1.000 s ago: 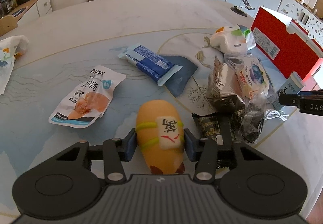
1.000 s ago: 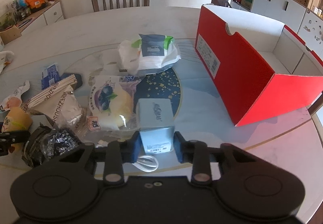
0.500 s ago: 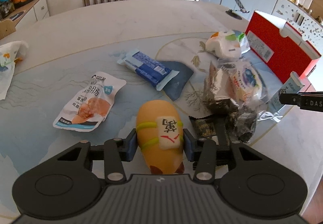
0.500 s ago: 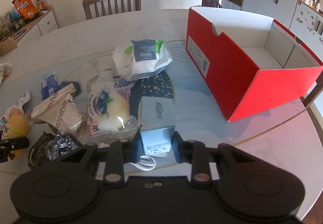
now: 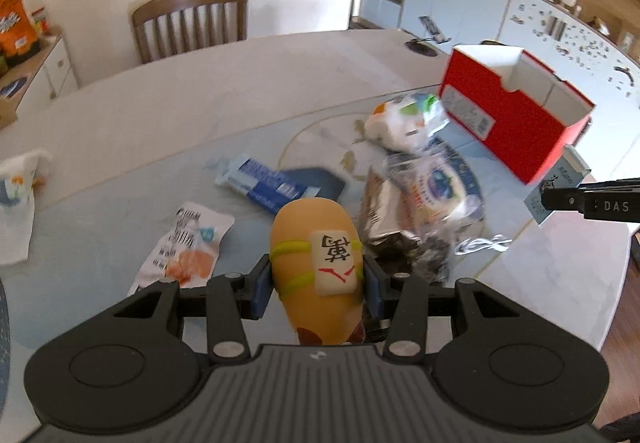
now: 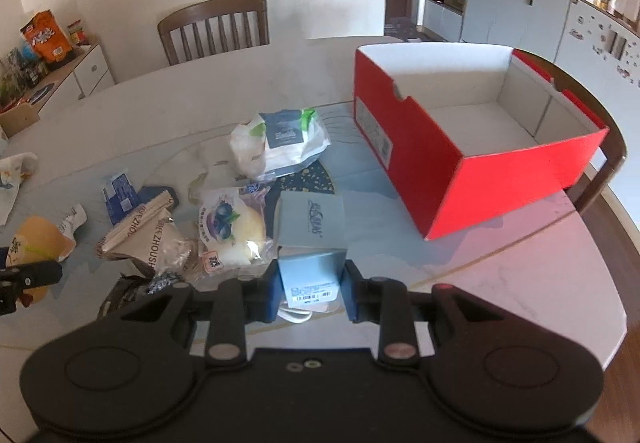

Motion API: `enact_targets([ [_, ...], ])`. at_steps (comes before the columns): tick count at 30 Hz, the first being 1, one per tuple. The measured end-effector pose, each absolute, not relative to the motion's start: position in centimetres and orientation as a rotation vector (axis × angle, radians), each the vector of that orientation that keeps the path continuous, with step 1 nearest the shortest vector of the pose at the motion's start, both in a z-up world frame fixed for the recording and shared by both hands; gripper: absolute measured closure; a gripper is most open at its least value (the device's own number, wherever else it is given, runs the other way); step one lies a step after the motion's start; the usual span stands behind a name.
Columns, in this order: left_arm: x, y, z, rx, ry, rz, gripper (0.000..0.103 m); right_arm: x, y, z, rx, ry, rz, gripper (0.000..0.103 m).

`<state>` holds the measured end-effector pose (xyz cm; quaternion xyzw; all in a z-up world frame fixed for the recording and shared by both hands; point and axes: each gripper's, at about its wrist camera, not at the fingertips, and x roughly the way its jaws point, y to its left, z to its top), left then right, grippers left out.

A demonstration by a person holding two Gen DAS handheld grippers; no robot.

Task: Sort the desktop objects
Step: 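Carry the yellow toy with left tool while right tool carries the box to the red shoebox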

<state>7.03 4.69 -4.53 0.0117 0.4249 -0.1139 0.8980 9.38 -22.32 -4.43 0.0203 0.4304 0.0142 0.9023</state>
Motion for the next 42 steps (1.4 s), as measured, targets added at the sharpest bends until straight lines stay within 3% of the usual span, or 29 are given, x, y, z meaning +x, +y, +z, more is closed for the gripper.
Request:
enact_targets([
  [19,7.9,-1.3,2.1,0.032,0.798,-0.375,0.059,8.7,-28.8,2.0,0.105,0.833,0.005,0.074],
  [42,15.5,-18.2,4.3,0.067,0.769,-0.419,0.059,17.2,-43.0,3.2,0.080,0.827,0.084,0.074],
])
